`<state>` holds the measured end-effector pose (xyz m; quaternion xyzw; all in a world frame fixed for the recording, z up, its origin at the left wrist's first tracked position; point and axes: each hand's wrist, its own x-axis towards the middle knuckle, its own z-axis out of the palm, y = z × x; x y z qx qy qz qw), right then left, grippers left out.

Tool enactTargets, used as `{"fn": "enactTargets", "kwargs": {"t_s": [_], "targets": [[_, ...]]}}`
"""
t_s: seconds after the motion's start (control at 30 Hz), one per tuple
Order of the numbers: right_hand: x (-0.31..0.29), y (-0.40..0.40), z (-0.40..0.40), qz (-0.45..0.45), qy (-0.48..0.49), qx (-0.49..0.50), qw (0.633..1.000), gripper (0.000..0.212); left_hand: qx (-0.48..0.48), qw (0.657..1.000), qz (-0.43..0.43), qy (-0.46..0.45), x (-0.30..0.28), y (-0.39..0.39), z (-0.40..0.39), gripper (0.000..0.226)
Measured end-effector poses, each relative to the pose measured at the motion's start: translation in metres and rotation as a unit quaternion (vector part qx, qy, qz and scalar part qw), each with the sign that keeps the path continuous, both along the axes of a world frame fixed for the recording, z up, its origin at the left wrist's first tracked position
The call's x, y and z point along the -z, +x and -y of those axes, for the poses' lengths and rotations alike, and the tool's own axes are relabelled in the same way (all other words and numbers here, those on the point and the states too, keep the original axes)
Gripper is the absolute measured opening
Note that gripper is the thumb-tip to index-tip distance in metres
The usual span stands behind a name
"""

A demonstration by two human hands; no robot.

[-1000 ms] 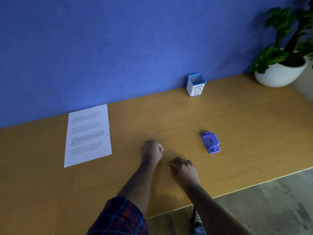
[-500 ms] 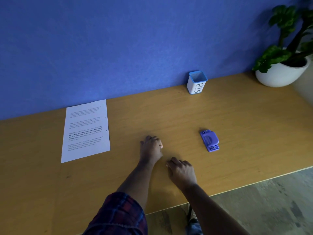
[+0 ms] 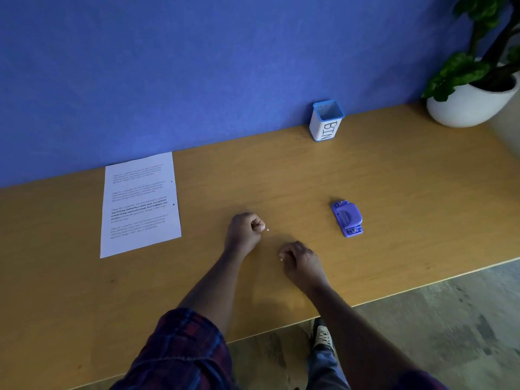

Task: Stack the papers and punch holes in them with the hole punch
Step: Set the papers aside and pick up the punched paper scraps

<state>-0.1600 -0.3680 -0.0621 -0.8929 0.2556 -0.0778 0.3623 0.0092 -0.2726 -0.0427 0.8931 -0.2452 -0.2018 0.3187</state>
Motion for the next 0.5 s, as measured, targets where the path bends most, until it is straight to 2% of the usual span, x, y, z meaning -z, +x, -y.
{"fn": "enactTargets", "kwargs": {"t_s": [0.13,0.3,0.4,0.5], "targets": [[-0.002,0.002,0.012,0.010,0.048,0.025,0.998,0.012,0.051,0.995,0.076,0.048,-0.009,-0.003,0.004,0.007],[-0.002,0.001,0.017,0.010,0.071,0.005,0.997,0.008,0.124,0.973,0.144,0.132,-0.016,-0.006,0.010,0.012],[-0.003,-0.002,0.019,0.010,0.065,-0.016,0.998,0.012,0.175,0.956,0.155,0.179,-0.021,-0.005,0.014,0.017],[-0.005,-0.005,0.020,0.027,0.019,-0.078,0.996,0.014,0.205,0.943,0.163,0.207,-0.025,-0.004,0.019,0.021]]}}
